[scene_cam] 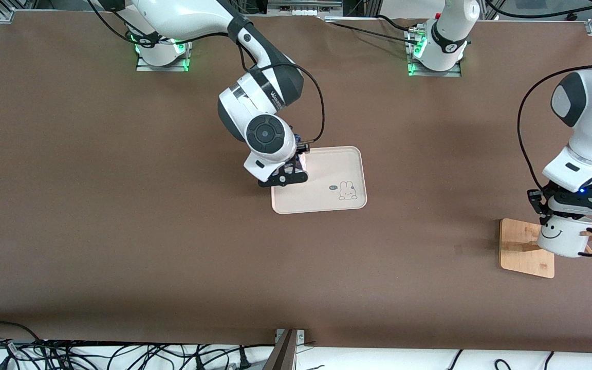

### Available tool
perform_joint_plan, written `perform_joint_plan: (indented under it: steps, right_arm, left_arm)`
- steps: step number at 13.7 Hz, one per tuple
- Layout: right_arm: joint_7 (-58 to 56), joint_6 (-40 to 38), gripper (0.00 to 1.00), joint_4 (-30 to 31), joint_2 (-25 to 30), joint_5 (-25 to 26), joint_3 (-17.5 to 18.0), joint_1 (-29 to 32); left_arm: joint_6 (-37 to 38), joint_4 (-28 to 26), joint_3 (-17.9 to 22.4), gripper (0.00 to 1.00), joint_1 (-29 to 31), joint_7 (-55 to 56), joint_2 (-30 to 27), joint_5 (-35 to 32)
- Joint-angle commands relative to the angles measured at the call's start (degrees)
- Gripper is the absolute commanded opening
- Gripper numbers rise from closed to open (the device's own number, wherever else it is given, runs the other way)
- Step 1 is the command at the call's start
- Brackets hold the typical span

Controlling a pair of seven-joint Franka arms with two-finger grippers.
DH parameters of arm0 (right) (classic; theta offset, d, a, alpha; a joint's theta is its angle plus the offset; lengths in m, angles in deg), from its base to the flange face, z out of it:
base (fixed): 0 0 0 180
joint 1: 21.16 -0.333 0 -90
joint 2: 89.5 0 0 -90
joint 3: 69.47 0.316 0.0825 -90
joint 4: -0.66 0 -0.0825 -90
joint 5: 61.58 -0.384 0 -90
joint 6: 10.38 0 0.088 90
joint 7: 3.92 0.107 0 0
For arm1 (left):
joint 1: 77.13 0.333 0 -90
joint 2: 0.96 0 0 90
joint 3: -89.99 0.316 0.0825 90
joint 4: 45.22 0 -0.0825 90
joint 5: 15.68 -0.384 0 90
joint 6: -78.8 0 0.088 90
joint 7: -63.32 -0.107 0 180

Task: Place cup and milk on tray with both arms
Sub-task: 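Lower the milk carton onto the tray and open the right gripper, then carry the mug onto the tray while the right gripper withdraws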

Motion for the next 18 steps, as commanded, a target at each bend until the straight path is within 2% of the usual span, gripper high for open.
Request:
perform_joint_plan:
  steps: [1,4,6,9,13,15,18]
  right_arm:
    - [0.4,-1.2,1.00,-2.1,-0.4,-1.4,-3.1,-1.5]
    - [4.0,-3.1,1.00,-2.4,2.5,-1.2,-6.2,-2.5]
    - [8.3,-4.1,1.00,-3.4,5.6,-1.2,-9.6,-3.8]
    - [8.6,-8.4,1.00,-6.7,7.7,-1.2,-10.7,-3.3]
    - [7.9,-12.2,1.00,-7.4,14.8,-1.1,-16.2,-1.8]
    - [5.8,-11.9,1.00,-5.0,18.6,-0.6,-16.3,2.9]
    - [-8.3,-12.6,1.00,2.5,24.9,-1.3,-16.2,14.2]
  left_arm:
    - [1.2,-5.3,0.0,0.00,-0.4,-1.7,-6.9,1.0]
    - [4.3,-5.4,0.0,0.00,-0.5,-2.0,-9.0,1.0]
    - [8.2,-5.3,-0.1,0.00,-1.9,-1.5,-10.0,1.2]
    - [14.2,-4.7,-0.4,0.00,-5.6,-1.6,-10.0,4.4]
    - [19.9,-3.3,-6.9,0.00,-9.1,-0.2,-9.5,4.4]
    - [20.0,-3.2,-9.0,0.00,-12.3,2.9,-7.7,4.4]
    - [20.0,-3.2,-15.3,0.00,-15.6,12.6,-2.5,4.4]
